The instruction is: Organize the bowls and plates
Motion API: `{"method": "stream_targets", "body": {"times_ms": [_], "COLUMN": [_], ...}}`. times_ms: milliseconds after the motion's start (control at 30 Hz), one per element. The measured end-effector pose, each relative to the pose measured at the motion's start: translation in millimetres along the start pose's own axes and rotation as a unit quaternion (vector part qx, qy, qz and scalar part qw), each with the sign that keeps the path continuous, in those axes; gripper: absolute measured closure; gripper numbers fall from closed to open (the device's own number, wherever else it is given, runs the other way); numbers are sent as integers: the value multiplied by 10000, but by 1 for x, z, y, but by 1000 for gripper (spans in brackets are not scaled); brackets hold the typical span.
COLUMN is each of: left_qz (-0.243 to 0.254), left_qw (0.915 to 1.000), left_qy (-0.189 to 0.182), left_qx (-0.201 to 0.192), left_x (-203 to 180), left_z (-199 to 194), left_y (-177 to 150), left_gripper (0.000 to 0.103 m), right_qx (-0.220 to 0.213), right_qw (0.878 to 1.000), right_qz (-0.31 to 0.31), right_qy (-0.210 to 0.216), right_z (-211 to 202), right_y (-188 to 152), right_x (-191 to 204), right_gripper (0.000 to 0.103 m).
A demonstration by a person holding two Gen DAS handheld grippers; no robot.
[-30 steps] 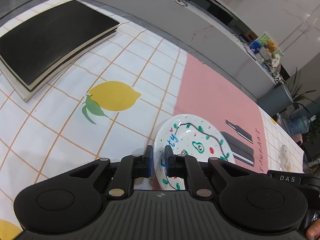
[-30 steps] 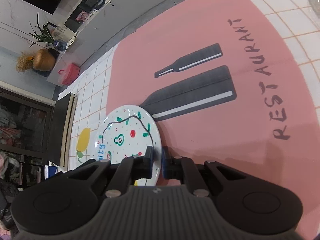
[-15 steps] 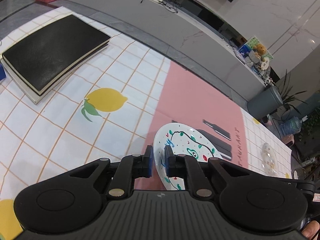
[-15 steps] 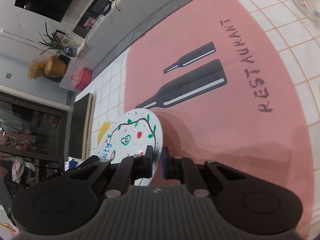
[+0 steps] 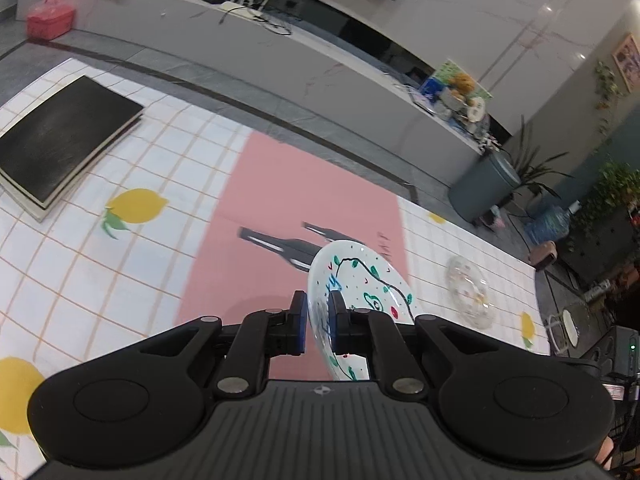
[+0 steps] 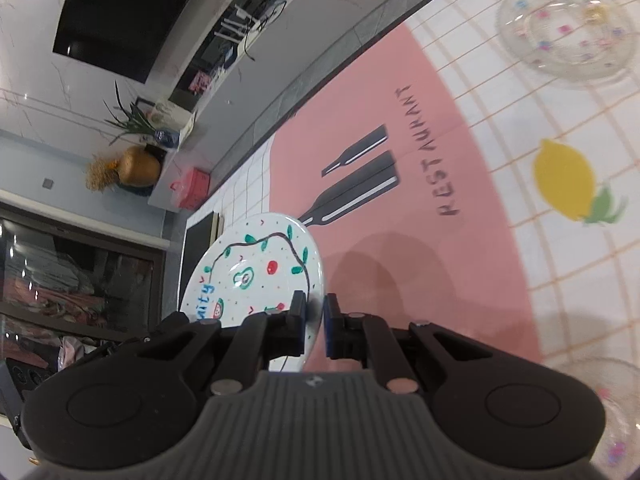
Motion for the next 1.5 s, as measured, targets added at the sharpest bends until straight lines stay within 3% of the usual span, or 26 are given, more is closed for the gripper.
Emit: {"method": "stream_targets", "body": {"times_ms": [300,733,1100,1500], "left_qz": [62,95,-162,-244], "left_qw": [9997,9967,9931,9912], "left_qy": [-156,-251,-102,17], "left_qx": [183,761,1155,1300], "left_x": [-43,-69,-49,-31], "left_z": [-10,19,40,52], "left_y": [-45,-126,-173,-191], "left_gripper": [92,92,91,91], "right_qx": [-310,-485,-251,-61], "right_qw": [9995,9971,9952,9932], "right_qz": [64,285,393,330], "right_qy": [-58,-516,-858,-1118], "right_z": [-68,-138,-140,-127], "right_y": [-18,-56,-90,-104], "right_x": [-28,-91,-122,-130], "right_gripper": [96,96,97,97]}}
Point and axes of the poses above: each gripper's, at about its wrist camera, not at the fingertips, and z roughly the way its jaws point, x to its left, y to its top, the point moved 2 cm from there along z, roughly the way its jaws point, and after that the axes turned 14 degrees about -z, right-handed, at the moved point
